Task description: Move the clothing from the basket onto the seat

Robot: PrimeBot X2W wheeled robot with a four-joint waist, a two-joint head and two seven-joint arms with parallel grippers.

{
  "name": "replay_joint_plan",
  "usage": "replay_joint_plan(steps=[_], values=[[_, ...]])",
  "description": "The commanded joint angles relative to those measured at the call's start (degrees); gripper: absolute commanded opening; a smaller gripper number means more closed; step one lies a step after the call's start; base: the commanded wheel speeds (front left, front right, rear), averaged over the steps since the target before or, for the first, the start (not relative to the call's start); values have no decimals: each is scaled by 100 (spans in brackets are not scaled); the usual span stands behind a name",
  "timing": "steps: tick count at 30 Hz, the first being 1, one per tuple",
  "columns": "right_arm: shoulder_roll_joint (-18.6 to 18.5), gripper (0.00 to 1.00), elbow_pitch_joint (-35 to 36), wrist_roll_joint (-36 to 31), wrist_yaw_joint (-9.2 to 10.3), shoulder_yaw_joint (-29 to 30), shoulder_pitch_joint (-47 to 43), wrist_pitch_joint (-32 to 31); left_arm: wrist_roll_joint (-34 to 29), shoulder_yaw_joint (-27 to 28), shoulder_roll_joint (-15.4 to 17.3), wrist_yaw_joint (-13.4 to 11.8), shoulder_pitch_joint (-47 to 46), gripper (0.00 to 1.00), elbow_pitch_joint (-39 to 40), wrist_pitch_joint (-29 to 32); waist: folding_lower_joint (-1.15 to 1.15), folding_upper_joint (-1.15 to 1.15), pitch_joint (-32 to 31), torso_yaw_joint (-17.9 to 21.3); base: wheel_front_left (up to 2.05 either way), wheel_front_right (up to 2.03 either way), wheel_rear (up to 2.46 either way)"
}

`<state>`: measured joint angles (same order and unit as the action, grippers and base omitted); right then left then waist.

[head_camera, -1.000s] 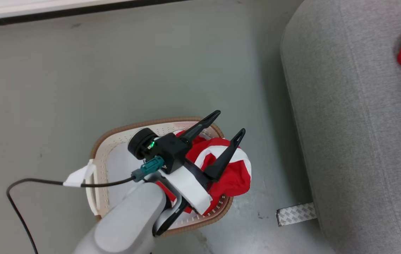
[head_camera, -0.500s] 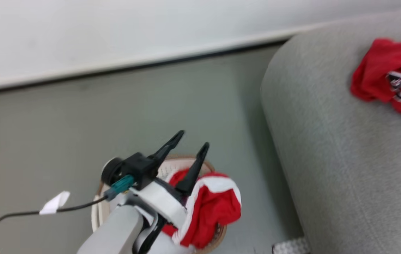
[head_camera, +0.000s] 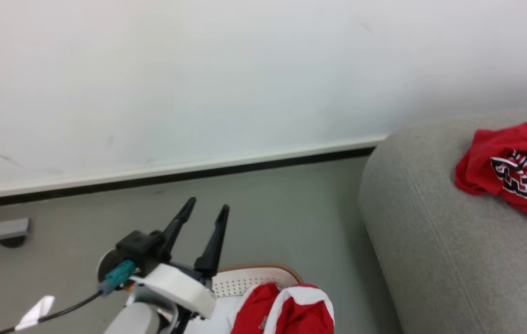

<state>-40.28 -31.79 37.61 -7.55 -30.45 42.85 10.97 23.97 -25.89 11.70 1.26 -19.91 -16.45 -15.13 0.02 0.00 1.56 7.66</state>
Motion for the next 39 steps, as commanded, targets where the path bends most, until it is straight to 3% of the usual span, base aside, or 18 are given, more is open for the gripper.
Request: replay_joint_plan(steps=[1, 6, 12, 23, 30, 39], values=[[150, 100, 149, -5, 12, 112, -292, 82, 55, 122, 69, -44, 166, 100, 35, -3, -2, 0, -211, -195, 0, 0, 0], [606, 100, 702, -139, 13, 938, -1292, 331, -5, 529, 132, -121, 525, 100, 125, -2, -2, 0, -323, -419, 0, 0, 0], [1484, 100, 1518, -703, 13, 1904, -2583, 411, -189, 1104, 134, -224, 949, 100, 301, -3, -2, 0, -352, -533, 0, 0, 0], [2938, 100, 2581, -1245, 13, 2565, -3965, 424, -697, 2043, -343, -185, 1596, 100, 556, -3, -2, 0, -358, -561, 0, 0, 0], [3364, 100, 2730, -1860, 13, 2707, -4342, 425, -1328, 2324, -522, -72, 1847, 100, 506, -3, -2, 0, -329, -508, 0, 0, 0], [3523, 100, 2664, -2148, 13, 2779, -4272, 425, -1613, 2488, -704, 137, 1795, 100, 480, -3, -2, 0, -253, -451, 0, 0, 0]])
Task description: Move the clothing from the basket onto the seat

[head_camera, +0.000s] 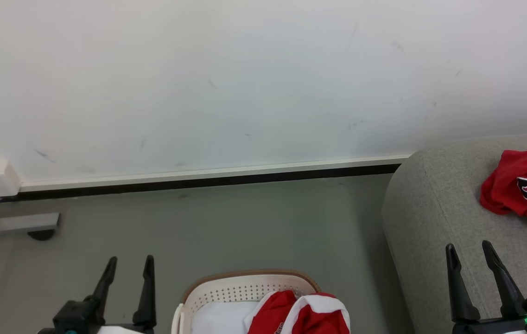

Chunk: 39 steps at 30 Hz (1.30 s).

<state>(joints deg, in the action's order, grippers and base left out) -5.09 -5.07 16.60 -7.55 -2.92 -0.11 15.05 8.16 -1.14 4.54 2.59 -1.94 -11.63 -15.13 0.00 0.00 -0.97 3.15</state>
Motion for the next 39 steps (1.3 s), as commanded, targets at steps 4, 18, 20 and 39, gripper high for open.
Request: replay_joint_plan(steps=[4, 18, 20, 39], values=[[23, 100, -11, -86, 13, 20, 81, 18, -82, 62, -44, 65, -25, 100, -16, -3, 0, 0, 15, 20, 0, 0, 0], [6, 100, -36, -89, 13, -6, 102, 18, -241, 194, -122, 190, -57, 100, -54, -3, 0, 0, 13, 55, 0, 0, 0], [5, 100, -39, -82, 13, -9, 111, 18, -249, 209, -128, 208, -66, 100, -64, -3, 0, 0, 11, 67, 0, 0, 0], [-238, 100, 11, -11, 13, 77, 362, 18, -139, 13, -152, 333, -358, 100, -394, -4, 0, 0, 355, 788, 0, 0, 0]])
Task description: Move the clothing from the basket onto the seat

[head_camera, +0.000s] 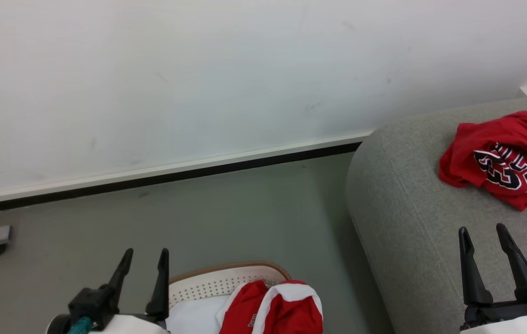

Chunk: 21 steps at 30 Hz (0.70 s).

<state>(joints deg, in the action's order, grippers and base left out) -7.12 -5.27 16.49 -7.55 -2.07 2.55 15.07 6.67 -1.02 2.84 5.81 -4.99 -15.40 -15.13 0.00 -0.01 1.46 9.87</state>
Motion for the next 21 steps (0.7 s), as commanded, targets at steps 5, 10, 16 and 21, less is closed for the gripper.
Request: replay_joint_plan(steps=[5, 10, 16, 21], values=[[-147, 100, 92, -20, 13, -74, 238, 8, -43, -167, 17, 64, -326, 100, -246, -3, 0, 1, 436, 412, 0, 0, 0], [-154, 100, 211, 2, 13, -90, 414, 8, -116, -393, 122, 110, -676, 100, -884, -3, 0, 1, 814, 688, 0, 0, 0], [-68, 100, 392, 14, 13, -23, 607, 8, -130, -699, 338, 159, -1311, 100, -2138, 47, 0, 1, 1289, 942, 0, 0, 0], [37, 100, 542, 19, 13, -12, 786, 8, -121, -936, 543, 163, -1914, 100, -3145, 152, 0, 1, 1757, 1141, 0, 0, 0]])
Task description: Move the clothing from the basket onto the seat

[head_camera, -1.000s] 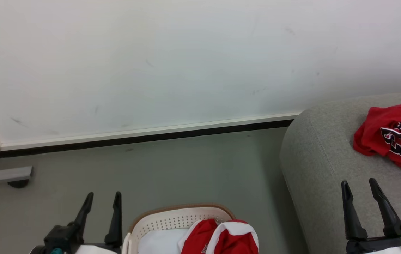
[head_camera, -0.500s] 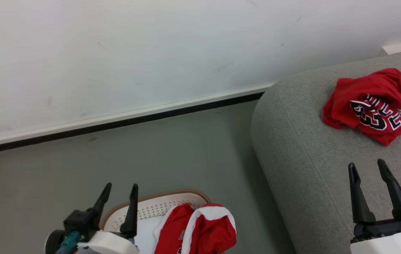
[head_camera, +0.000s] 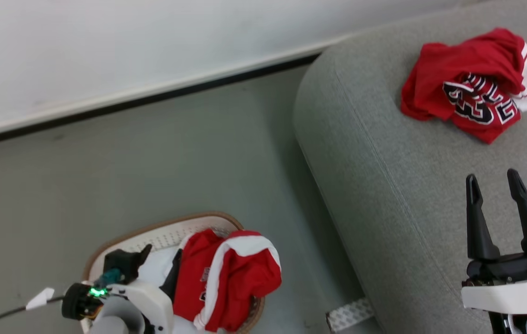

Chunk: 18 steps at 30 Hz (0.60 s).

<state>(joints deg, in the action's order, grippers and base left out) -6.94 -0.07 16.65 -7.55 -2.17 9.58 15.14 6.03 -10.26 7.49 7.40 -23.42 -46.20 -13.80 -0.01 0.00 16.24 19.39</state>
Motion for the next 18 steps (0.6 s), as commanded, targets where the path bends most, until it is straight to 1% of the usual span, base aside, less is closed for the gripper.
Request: replay_joint_plan(steps=[1, 5, 11, 12, 18], values=[[46, 100, 61, -1, 13, 0, 126, 1, -59, -65, 111, 6, -190, 100, -241, 29, 1, 0, 372, 229, 0, 0, 0], [112, 100, 248, 25, 13, -53, 315, 1, 43, -289, 273, 0, -611, 100, -861, 75, 1, 0, 750, 428, 0, 0, 0], [229, 100, 601, 53, 13, 58, 518, 1, 186, -600, 548, 1, -1080, 100, -1648, 189, 1, 0, 1267, 673, 0, 0, 0], [229, 100, 601, 53, 13, 58, 518, 1, 186, -600, 548, 1, -1080, 100, -1648, 189, 1, 0, 1267, 673, 0, 0, 0], [319, 100, 883, 116, 13, 149, 750, 1, 357, -820, 826, 2, -1593, 100, -2101, 300, 1, 0, 1848, 823, 0, 0, 0]])
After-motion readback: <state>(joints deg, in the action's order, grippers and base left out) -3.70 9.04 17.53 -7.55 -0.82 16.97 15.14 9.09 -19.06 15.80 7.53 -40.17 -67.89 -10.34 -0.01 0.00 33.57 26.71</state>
